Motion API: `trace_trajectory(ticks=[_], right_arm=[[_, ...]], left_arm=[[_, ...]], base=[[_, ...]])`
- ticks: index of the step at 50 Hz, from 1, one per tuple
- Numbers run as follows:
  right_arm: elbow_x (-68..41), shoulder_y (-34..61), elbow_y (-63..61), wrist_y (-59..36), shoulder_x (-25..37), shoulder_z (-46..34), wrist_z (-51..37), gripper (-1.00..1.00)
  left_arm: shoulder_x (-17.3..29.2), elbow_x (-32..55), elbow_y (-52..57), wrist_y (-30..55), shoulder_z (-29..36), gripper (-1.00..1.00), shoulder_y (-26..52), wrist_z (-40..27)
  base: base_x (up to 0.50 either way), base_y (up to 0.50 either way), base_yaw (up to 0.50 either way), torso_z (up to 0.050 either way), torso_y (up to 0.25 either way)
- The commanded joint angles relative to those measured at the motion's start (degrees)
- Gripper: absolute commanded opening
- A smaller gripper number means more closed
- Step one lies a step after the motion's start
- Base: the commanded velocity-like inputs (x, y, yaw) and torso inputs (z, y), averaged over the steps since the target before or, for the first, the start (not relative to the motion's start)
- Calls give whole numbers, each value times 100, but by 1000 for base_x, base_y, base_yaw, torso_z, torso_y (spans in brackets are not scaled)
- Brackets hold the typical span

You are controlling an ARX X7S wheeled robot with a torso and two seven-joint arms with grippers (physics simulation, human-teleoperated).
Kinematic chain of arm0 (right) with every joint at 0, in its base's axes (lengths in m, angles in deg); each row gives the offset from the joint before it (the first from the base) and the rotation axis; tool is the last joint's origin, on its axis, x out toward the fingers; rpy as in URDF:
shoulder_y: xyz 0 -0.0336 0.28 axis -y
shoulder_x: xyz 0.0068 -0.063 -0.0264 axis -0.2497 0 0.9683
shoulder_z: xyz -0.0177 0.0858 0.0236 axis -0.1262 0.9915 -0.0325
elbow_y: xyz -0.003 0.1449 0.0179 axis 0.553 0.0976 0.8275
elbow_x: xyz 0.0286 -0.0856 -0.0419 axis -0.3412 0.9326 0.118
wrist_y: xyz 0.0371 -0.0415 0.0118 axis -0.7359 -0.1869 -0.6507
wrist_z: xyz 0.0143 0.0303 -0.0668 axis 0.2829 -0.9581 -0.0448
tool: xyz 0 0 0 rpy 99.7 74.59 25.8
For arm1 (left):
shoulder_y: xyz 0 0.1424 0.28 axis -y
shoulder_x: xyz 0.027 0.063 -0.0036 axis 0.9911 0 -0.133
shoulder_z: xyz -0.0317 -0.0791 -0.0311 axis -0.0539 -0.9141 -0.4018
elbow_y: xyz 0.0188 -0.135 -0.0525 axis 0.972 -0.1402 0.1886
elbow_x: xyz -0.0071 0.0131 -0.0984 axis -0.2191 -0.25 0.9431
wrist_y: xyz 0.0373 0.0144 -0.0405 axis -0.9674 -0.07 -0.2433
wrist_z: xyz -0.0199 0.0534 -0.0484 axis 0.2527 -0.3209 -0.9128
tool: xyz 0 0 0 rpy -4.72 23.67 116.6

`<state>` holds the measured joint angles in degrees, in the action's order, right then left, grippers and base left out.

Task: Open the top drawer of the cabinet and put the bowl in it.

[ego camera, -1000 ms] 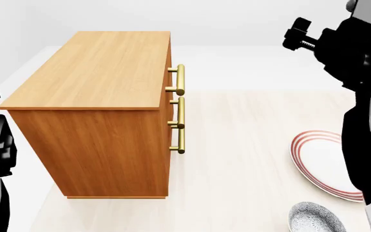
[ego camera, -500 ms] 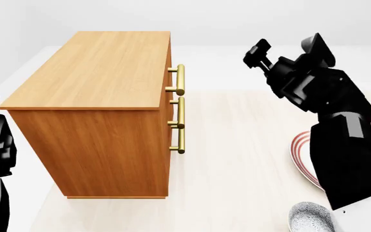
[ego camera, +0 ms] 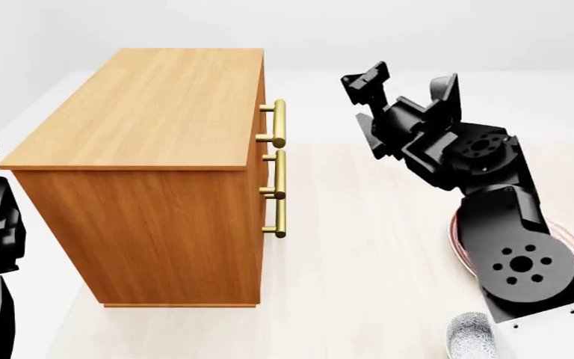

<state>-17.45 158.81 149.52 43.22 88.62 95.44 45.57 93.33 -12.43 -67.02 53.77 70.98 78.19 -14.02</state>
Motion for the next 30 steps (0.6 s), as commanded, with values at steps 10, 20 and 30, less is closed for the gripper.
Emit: trace_trajectory(ticks=[10, 20, 30], right_arm=[[135, -141, 0, -202, -350, 204, 497, 100], [186, -245, 0, -88, -461, 194, 410, 100], [200, -361, 0, -1, -523, 116, 371, 100]], left_arm=[[6, -4, 0, -3, -11, 100, -1, 48], [8, 1, 0, -12, -17, 100, -5, 81], [5, 0, 0, 6, -31, 100, 2, 110]], base=[[0, 0, 0, 0, 0], [0, 0, 0, 0, 0], [0, 0, 0, 0, 0]])
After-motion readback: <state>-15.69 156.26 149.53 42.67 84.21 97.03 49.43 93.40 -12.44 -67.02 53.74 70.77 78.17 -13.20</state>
